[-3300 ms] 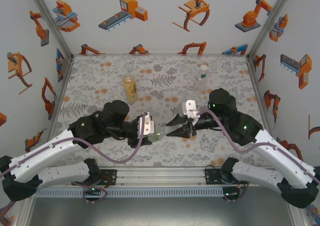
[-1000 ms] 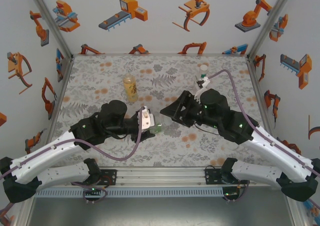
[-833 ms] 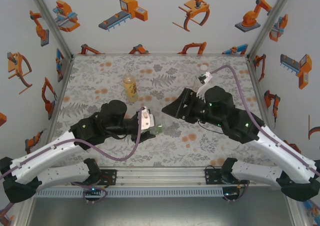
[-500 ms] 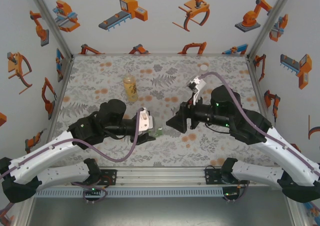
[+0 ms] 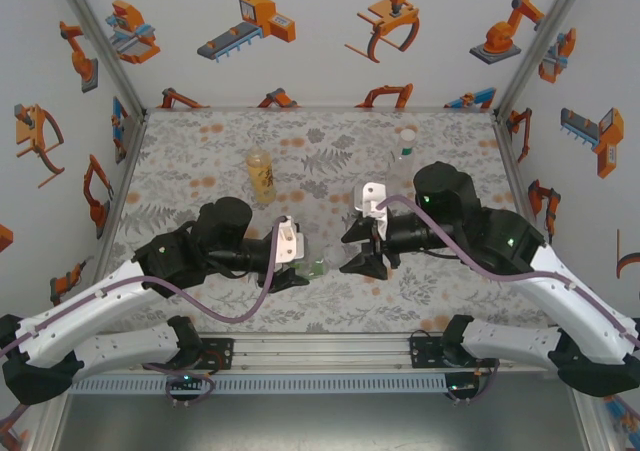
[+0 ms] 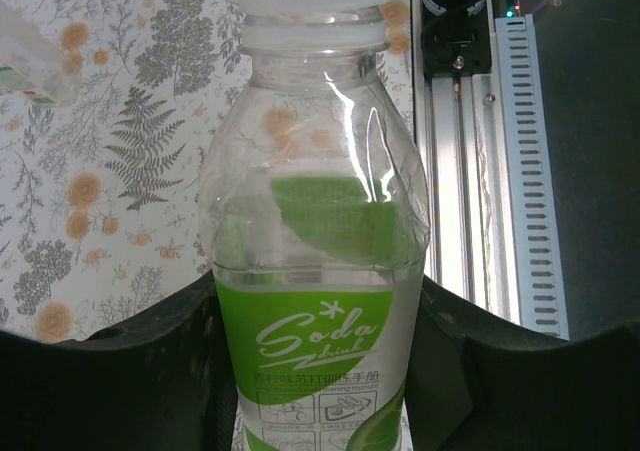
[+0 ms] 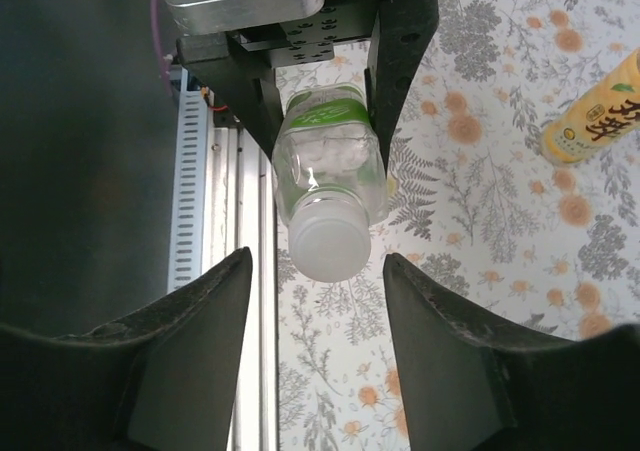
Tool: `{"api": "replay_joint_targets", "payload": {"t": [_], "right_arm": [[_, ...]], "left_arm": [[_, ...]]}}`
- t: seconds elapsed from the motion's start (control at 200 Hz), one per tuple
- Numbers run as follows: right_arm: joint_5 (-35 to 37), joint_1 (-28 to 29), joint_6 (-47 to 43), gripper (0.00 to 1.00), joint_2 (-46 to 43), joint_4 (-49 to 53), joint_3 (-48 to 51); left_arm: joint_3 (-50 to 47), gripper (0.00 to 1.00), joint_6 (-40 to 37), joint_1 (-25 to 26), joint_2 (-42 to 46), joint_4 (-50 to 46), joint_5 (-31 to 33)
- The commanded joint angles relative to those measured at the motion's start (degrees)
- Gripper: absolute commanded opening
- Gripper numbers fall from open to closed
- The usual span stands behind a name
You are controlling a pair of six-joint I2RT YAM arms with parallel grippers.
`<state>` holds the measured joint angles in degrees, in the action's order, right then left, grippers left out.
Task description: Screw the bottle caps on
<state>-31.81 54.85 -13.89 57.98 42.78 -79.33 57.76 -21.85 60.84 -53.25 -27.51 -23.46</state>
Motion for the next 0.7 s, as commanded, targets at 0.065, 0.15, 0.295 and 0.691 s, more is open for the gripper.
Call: {"api": "replay_joint_targets", "payload": {"t": [0.065, 0.15, 0.295, 0.691], "right_arm": [[-1.1, 0.1, -2.1, 0.50, -0.6, -4.1, 1.7], [-1.0, 0.1, -1.4, 0.50, -0.5, -5.1, 2.2], [-1.4, 0.1, -0.9, 0.49, -0.1, -5.6, 2.6], [-1.2, 0.0, -0.3, 0.46, 0.0, -6.0, 3.7]], "left_arm": [[2.1, 0.00, -0.7, 0.2, 0.5, -0.4, -1.4], [1.9, 0.00, -0.5, 0.2, 0.6, -0.3, -1.4], [1.8, 0.00, -0.4, 0.2, 0.9, -0.1, -1.3], [1.6, 0.00, -0.3, 0.2, 1.1, 0.3, -1.2]]}}
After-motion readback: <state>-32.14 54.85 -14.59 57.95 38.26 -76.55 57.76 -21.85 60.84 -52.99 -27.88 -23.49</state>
